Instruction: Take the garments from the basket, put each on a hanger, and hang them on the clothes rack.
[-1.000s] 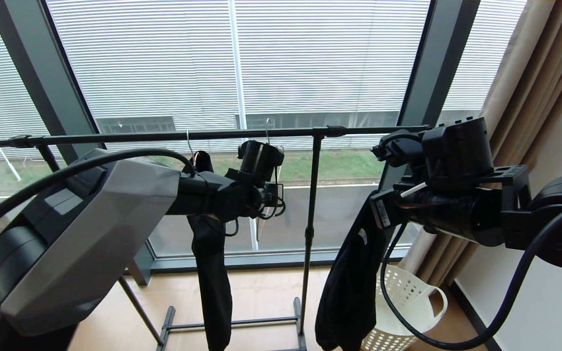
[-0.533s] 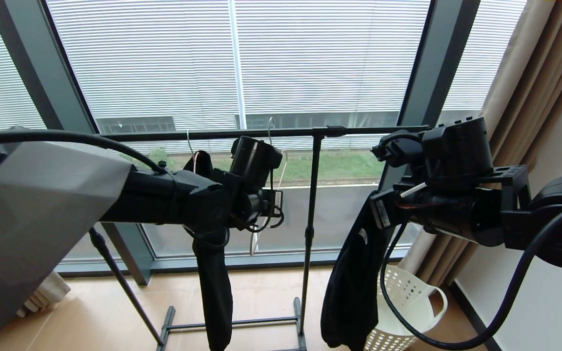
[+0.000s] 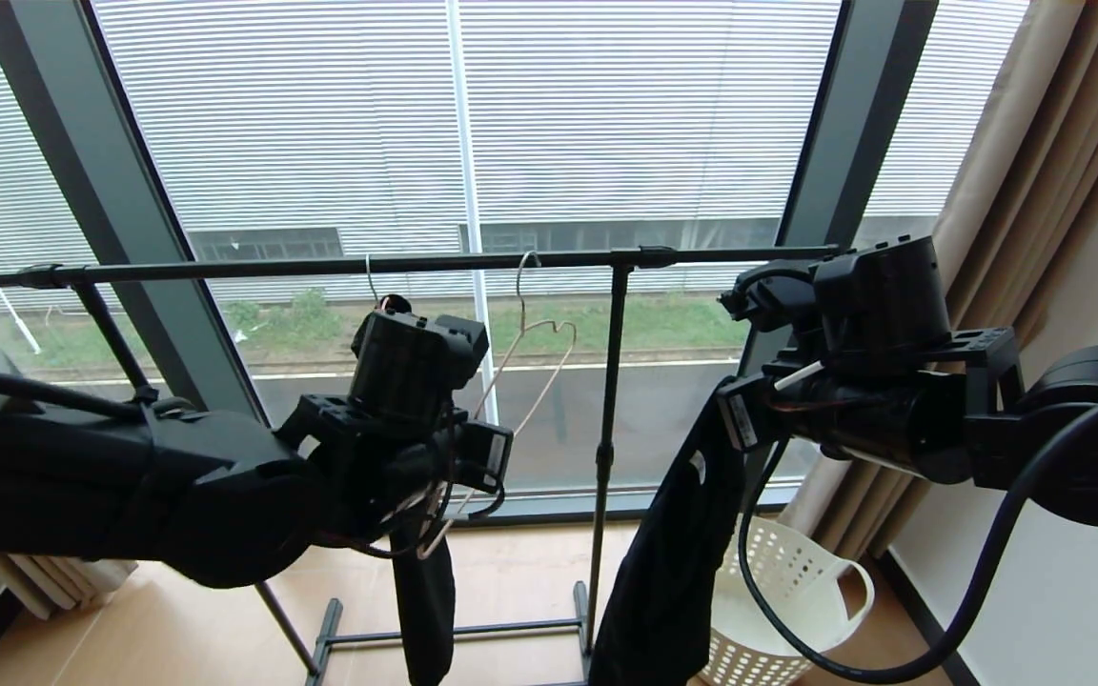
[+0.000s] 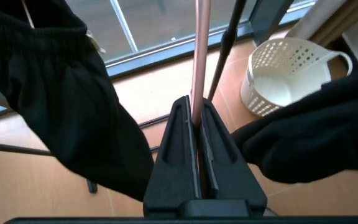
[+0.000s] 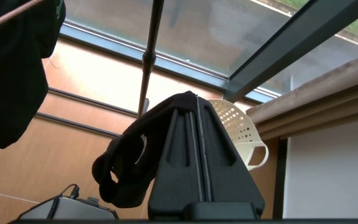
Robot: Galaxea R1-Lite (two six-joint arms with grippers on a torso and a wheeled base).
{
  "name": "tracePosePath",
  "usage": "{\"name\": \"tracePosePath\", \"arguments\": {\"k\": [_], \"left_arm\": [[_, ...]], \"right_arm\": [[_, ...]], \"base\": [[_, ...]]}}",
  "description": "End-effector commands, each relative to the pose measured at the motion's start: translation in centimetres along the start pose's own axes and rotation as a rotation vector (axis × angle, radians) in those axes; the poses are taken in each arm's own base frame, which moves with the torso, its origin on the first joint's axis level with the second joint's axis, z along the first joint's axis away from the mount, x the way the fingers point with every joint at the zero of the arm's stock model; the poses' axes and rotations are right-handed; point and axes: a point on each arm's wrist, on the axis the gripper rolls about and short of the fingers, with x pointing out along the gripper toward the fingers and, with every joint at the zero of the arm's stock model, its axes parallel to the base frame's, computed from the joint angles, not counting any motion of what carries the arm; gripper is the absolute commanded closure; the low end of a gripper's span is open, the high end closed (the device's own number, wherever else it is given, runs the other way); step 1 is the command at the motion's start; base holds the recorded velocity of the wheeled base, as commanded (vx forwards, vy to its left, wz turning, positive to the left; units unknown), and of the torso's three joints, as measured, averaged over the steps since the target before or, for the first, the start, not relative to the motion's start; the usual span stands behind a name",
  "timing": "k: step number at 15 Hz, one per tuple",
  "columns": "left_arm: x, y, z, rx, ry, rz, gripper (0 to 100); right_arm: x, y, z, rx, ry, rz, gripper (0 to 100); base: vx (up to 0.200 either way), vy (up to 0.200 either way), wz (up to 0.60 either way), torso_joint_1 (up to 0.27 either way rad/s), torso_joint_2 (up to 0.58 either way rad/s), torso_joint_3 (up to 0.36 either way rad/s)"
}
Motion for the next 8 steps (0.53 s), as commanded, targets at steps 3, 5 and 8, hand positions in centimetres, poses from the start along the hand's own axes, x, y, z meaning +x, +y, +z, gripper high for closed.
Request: {"name": "tracePosePath", "arguments": {"k": [3,5,8], "left_arm": [[-4.3,1.7,-5.2,0.041,-0.042,-0.092,100],[-5.2,2.2,-8.2,0.041,-0.048,-0.165,100],[-5.9,4.2,-10.7,0.103,-0.107,-0.237,100]], "right_arm": [[0.1,0.0,0.0,-0.001,0.003,-0.003,100],[0.0,-0.1,0.0,-0.011,0.001,-0.015,100],[0.4,0.0,-0.2,-0.021,0.013,-0.092,100]], "base": [[0.000,0.000,0.00,0.000,0.00,0.000],[0.000,0.000,0.00,0.000,0.00,0.000],[0.000,0.000,0.00,0.000,0.00,0.000]]}}
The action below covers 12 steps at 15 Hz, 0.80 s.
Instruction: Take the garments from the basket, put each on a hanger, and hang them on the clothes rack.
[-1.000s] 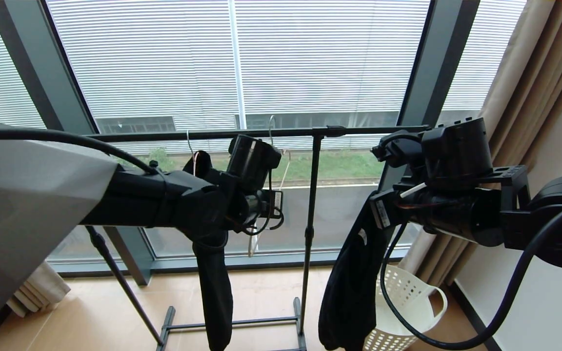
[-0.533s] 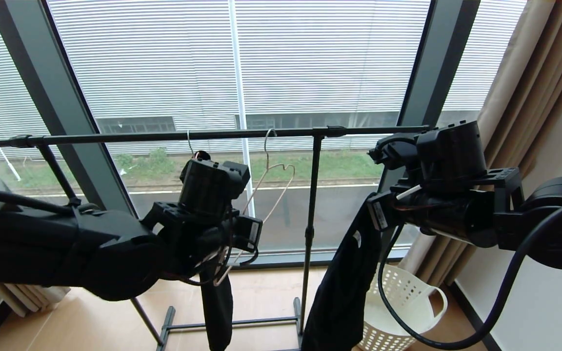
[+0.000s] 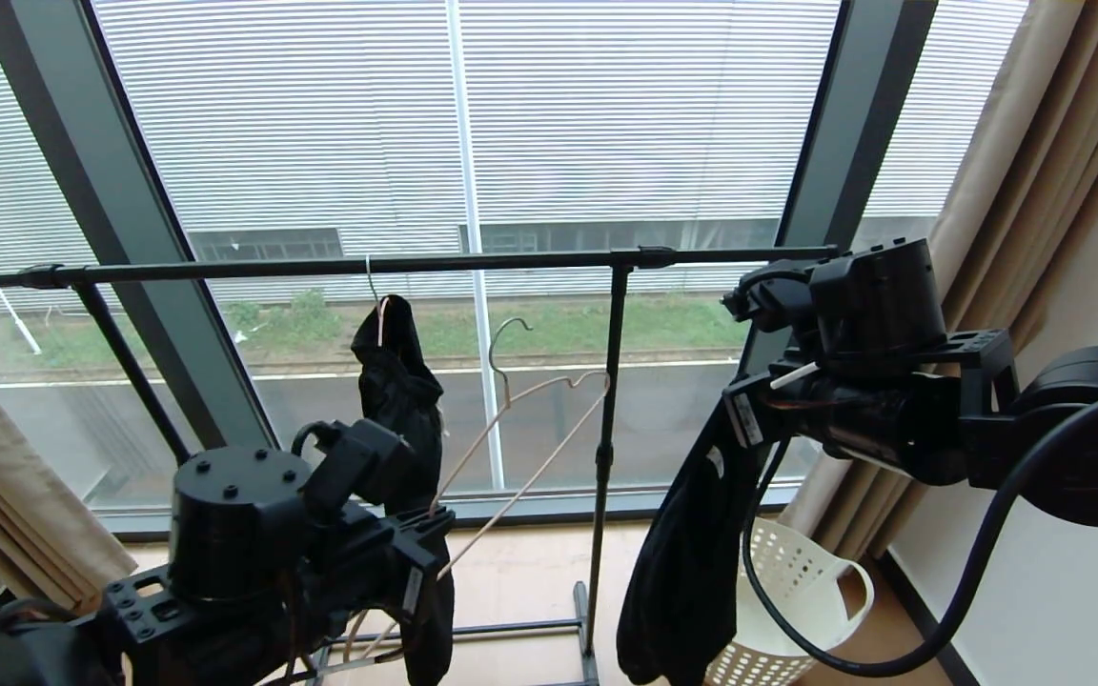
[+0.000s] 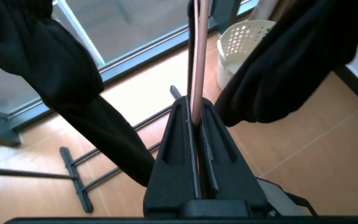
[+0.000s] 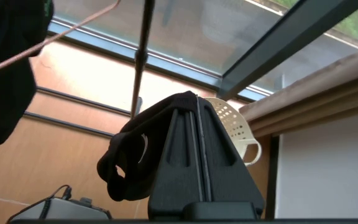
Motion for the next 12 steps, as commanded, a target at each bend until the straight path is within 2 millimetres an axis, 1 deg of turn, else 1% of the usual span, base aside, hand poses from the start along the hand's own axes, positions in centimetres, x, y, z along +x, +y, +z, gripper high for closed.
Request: {"name": "tracePosePath", "arguments": {"k": [1,2,3,4,6,8,10,12], "left_arm": [[-1.6,1.3,-2.7,0.020,-0.002,-0.066,100],[-2.0,1.5,-3.6,0.017,-0.026,-0.113,100],[-2.2,1.5,-4.0,0.016,-0.027,-0.124,100],[-2.0,1.3,-5.2,0.021,-0.026,-0.132,100],[-1.5,0.9,-5.8,0.060,-0.064,-0.143,100],[-0.6,0.3,-6.7,0.066,-0.023,-0.170,100],[-0.7,0.1,-6.6,0.063,-0.026,-0.176,100],[-1.1,0.1,-6.0,0.066,-0.059,-0.171,100]], "right_arm": [[0.3,0.2,-0.1,-0.006,0.008,-0.015,100],[0.7,0.4,-0.4,-0.013,0.020,-0.036,100],[0.9,0.5,-0.5,-0.014,0.024,-0.044,100],[1.1,0.6,-0.5,-0.015,0.026,-0.053,100],[1.8,0.9,-0.5,-0.009,0.014,-0.054,100],[2.4,1.1,-0.8,-0.016,0.023,-0.055,100],[2.5,1.3,-1.0,-0.019,0.028,-0.056,100],[2.6,1.3,-1.0,-0.020,0.029,-0.056,100]], "base": [[0.000,0.000,0.00,0.000,0.00,0.000],[0.000,0.000,0.00,0.000,0.00,0.000],[0.000,0.000,0.00,0.000,0.00,0.000],[0.000,0.000,0.00,0.000,0.00,0.000],[0.000,0.000,0.00,0.000,0.00,0.000],[0.000,0.000,0.00,0.000,0.00,0.000],[0.000,0.000,0.00,0.000,0.00,0.000],[0.000,0.000,0.00,0.000,0.00,0.000]]}}
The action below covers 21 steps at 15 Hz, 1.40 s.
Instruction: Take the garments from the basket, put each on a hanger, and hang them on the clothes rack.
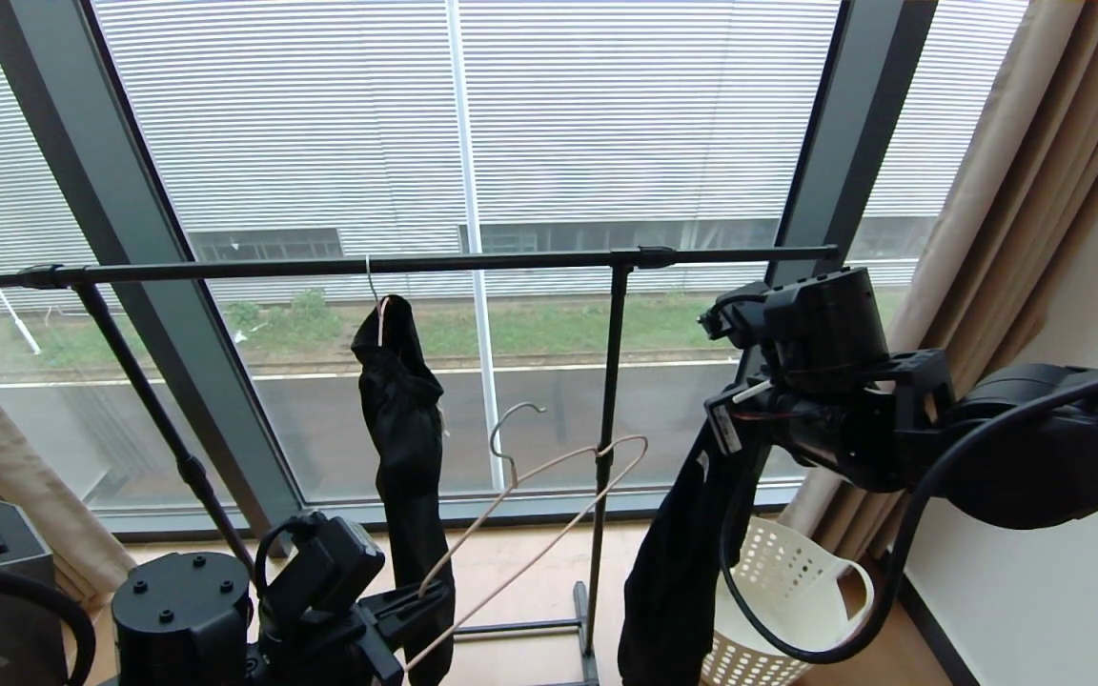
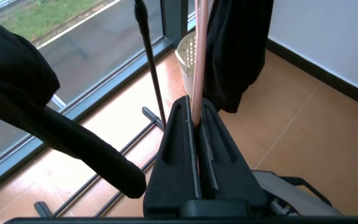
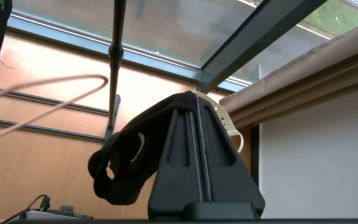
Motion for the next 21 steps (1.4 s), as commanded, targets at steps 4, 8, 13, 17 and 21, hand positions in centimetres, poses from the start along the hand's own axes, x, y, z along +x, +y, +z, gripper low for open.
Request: {"name": "tracePosePath", "arguments": {"k": [4,8,13,17,21], "left_arm": [[-1.5,-0.4,2.6,0.000,-0.023,0.014,100],[-2.1,-1.1,3.5,-0.009,-0.012,-0.038,100],[-2.0,-1.8,3.6,-0.009,-0.018,-0.087,100],[-1.8,-2.0,3.7,-0.037,-0.023,-0.115,100],[-1.9,-1.9,3.8,-0.037,-0.025,-0.111,100]], "right_arm": [[0.4,0.3,-0.3,-0.009,0.013,0.002,100],[0.6,0.4,-0.2,-0.008,0.011,0.000,100],[0.7,1.2,-0.4,-0.019,0.013,0.014,100],[0.3,1.8,-0.5,-0.026,0.008,0.032,100],[0.3,1.8,-0.3,-0.024,0.003,0.032,100]], "base": [[0.000,0.000,0.00,0.000,0.00,0.000],[0.000,0.000,0.00,0.000,0.00,0.000],[0.000,0.000,0.00,0.000,0.00,0.000],[0.000,0.000,0.00,0.000,0.00,0.000],[0.000,0.000,0.00,0.000,0.00,0.000]]}}
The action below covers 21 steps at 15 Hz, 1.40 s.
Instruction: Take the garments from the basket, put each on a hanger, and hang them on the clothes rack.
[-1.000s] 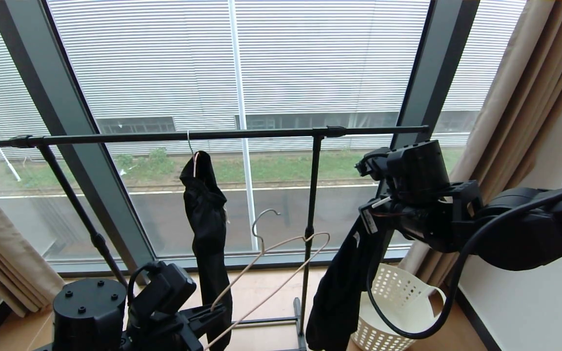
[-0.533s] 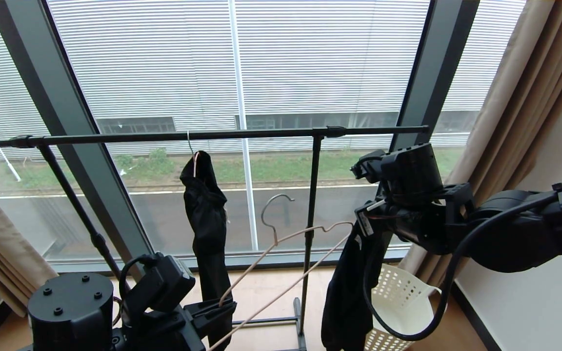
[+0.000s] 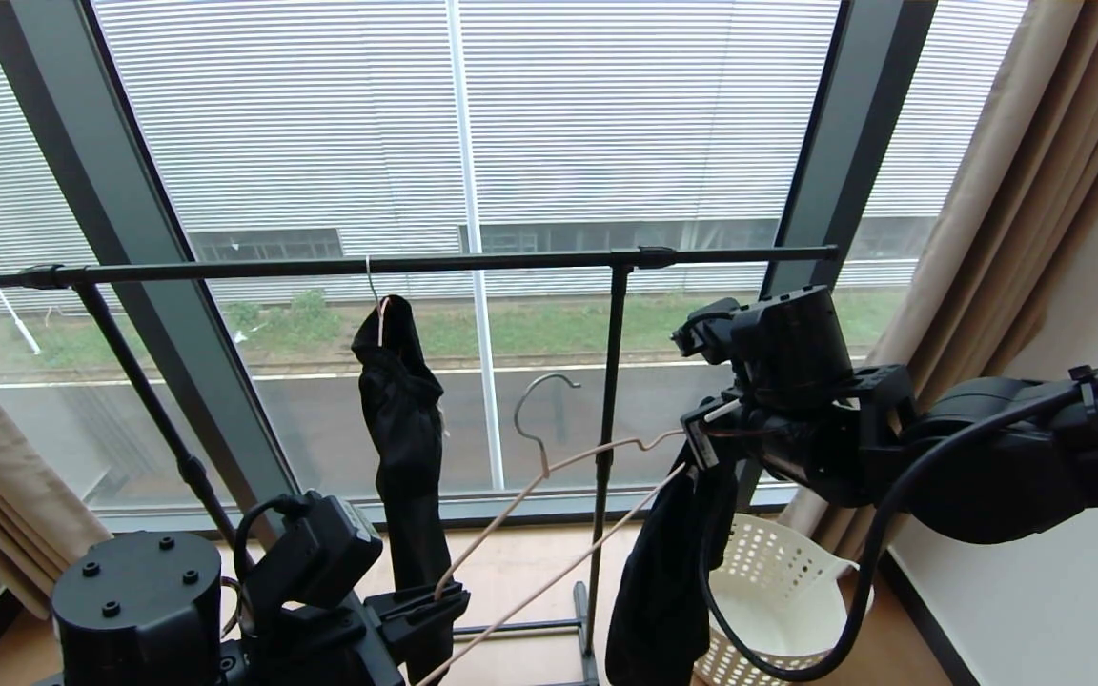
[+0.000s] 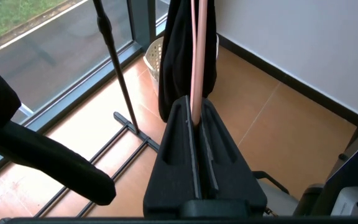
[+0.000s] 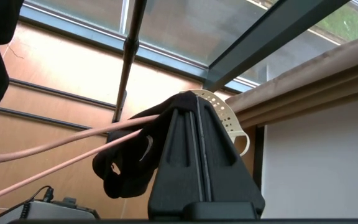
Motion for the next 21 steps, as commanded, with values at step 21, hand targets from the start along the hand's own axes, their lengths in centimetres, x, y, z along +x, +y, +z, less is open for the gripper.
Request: {"name": "tracePosePath", "arguments": {"k": [21], "left_arm": [[0.1,-0.1,0.2,-0.018,-0.021,-0.004,100]], "right_arm": [[3.1,-0.7,0.1,0.043,0.004,-0.069,100]], "base": [[0.000,0.000,0.00,0.000,0.00,0.000]]}}
